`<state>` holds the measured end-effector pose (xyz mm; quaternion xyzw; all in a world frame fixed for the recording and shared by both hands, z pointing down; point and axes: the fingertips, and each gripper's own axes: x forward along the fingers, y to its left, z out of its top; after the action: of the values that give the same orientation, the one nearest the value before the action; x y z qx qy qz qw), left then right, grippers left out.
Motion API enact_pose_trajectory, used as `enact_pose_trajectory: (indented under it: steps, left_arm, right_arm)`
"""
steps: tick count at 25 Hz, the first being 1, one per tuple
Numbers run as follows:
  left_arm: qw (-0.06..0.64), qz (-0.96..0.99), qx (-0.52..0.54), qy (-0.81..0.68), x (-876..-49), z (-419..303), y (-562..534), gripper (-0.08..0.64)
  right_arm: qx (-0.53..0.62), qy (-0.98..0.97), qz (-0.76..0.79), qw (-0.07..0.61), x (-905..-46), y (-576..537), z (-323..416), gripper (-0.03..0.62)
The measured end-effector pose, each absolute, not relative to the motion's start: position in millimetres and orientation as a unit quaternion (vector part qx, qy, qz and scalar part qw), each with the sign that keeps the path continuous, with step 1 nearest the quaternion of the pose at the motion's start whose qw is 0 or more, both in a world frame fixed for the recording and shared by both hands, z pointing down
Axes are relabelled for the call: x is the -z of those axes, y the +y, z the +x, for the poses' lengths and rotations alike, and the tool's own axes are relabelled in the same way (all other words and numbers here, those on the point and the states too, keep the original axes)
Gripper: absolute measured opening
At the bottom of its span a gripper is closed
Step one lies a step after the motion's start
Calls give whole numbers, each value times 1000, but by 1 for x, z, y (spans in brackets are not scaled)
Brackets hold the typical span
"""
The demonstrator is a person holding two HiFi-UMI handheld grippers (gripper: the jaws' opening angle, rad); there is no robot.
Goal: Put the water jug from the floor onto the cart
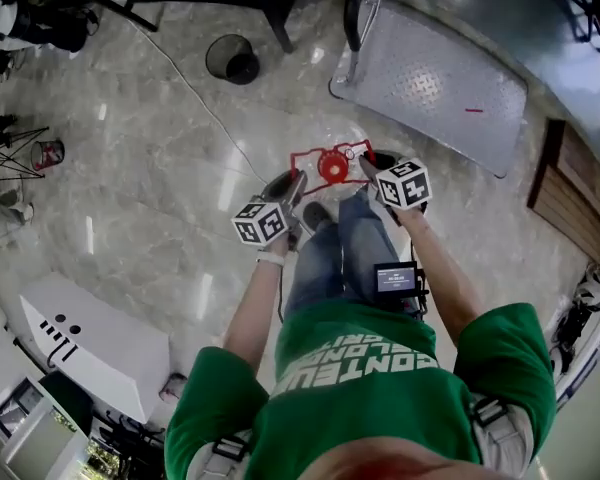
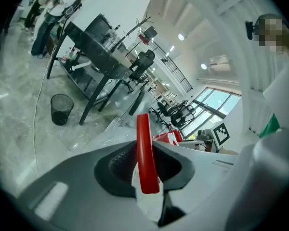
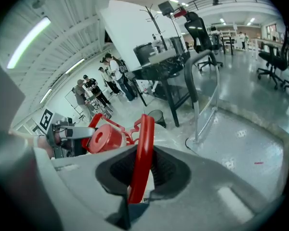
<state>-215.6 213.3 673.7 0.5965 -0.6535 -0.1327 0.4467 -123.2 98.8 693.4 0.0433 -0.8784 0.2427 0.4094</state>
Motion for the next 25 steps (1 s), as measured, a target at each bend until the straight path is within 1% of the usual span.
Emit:
enact_pose_trajectory:
  steps: [6,10,13,16,21,25]
  left_arm:
    - [383,628,160,-659,-535,-221,225,94]
    - [339,648,176,-659,-479,-229,223,95]
    - [317,658,186,-658,-458,-238,225,97]
    - [310,669,189,-649,-449,-236,229,98]
    - [320,706,176,-608,-451,-230,189,100]
    - [335,720,172,-583,-453,-210,162,103]
  right_arm:
    - [-210,-909,34,358,-556,110,-127,40]
    - [-181,-927,37,327,-502,110,-136,43]
    - [-168,-934,39,312,-483,113,-146,43]
    - [-160,-938,43,306,-474,119,-145,46]
    - [-171,-933,81,306,-475,93,-134,49]
    - [-196,-926,101,305,-478,75,-108,52]
